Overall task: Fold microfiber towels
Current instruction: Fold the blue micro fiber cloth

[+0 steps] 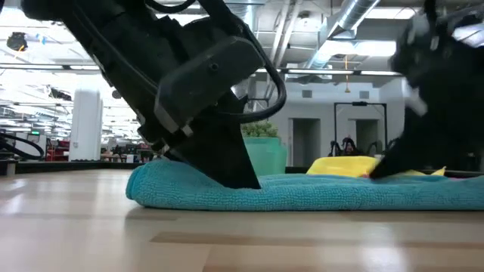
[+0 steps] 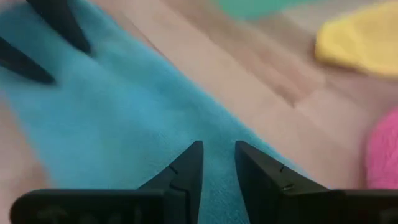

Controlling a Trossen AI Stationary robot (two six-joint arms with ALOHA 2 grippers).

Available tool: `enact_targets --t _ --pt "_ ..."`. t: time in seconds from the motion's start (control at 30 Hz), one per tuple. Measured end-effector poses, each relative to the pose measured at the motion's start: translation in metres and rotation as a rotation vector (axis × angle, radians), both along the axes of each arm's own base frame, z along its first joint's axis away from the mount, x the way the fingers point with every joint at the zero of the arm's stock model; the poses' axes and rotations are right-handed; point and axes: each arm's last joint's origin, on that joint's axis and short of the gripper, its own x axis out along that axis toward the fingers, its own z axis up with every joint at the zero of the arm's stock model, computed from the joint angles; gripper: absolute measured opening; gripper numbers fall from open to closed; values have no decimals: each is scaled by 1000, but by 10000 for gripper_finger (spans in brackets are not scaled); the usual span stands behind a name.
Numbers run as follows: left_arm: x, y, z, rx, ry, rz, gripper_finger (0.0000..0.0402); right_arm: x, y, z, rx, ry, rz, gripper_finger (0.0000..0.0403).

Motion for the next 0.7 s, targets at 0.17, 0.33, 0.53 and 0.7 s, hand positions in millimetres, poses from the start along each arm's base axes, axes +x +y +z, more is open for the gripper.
enact_targets --t 0.17,0.33,0.53,0.7 --pt "-4 0 27 -39 -41 -19 169 -5 9 19 -16 -106 35 118" --pt "-10 -6 52 -66 -111 -15 169 -13 21 11 7 -120 52 118" --pt "-30 -26 36 -55 -31 13 166 -18 25 -8 23 -82 34 118" --pt "-34 -27 12 -36 41 75 123 -16 26 -15 53 -66 35 118"
